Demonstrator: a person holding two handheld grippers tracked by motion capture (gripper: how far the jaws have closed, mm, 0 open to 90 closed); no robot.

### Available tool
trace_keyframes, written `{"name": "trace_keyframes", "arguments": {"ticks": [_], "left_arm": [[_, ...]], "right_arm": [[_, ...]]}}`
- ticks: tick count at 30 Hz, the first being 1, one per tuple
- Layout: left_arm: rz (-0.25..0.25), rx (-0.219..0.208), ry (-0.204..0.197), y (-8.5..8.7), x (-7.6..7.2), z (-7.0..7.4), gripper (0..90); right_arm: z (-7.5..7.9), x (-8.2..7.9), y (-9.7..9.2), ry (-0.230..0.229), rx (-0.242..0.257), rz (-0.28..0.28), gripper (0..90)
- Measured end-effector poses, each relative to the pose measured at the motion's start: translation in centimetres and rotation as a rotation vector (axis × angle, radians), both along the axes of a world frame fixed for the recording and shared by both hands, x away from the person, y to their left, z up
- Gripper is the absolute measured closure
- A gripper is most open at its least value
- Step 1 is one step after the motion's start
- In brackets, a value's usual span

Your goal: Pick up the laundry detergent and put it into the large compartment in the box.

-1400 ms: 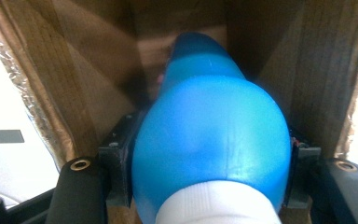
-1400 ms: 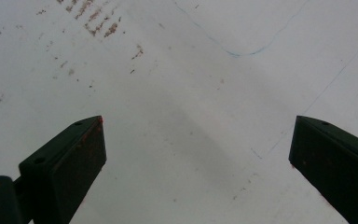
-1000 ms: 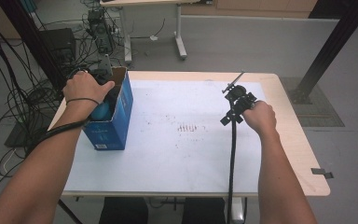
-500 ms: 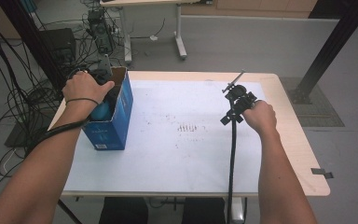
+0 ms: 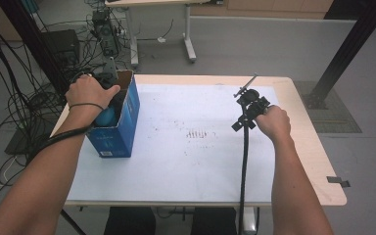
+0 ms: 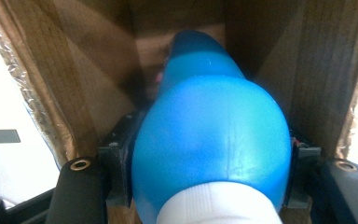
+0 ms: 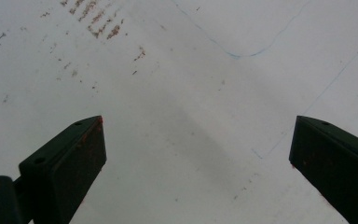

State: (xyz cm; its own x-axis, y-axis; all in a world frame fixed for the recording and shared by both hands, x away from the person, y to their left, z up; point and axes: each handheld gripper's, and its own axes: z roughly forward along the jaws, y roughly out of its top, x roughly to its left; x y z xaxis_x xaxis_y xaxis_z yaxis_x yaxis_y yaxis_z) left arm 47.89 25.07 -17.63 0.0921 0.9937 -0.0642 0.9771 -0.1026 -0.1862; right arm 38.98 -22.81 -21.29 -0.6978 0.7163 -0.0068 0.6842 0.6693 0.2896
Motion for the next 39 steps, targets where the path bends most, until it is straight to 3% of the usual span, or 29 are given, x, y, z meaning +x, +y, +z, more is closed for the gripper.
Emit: {"name": "trace_keyframes", "arguments": {"ticks": [29,39], "left_arm": [[0.001,-0.009,0.0,0.2,0.0,-0.03,36.2],[0.004,-0.008,0.01,0.31,0.21,-0.27,30.5]], "right_arm": [[-0.12,0.07,-0.03,0.004,0.004,-0.001,3.8],[-0.13,0.12,-0.13,0.006,0.006,0.001,3.8]]}}
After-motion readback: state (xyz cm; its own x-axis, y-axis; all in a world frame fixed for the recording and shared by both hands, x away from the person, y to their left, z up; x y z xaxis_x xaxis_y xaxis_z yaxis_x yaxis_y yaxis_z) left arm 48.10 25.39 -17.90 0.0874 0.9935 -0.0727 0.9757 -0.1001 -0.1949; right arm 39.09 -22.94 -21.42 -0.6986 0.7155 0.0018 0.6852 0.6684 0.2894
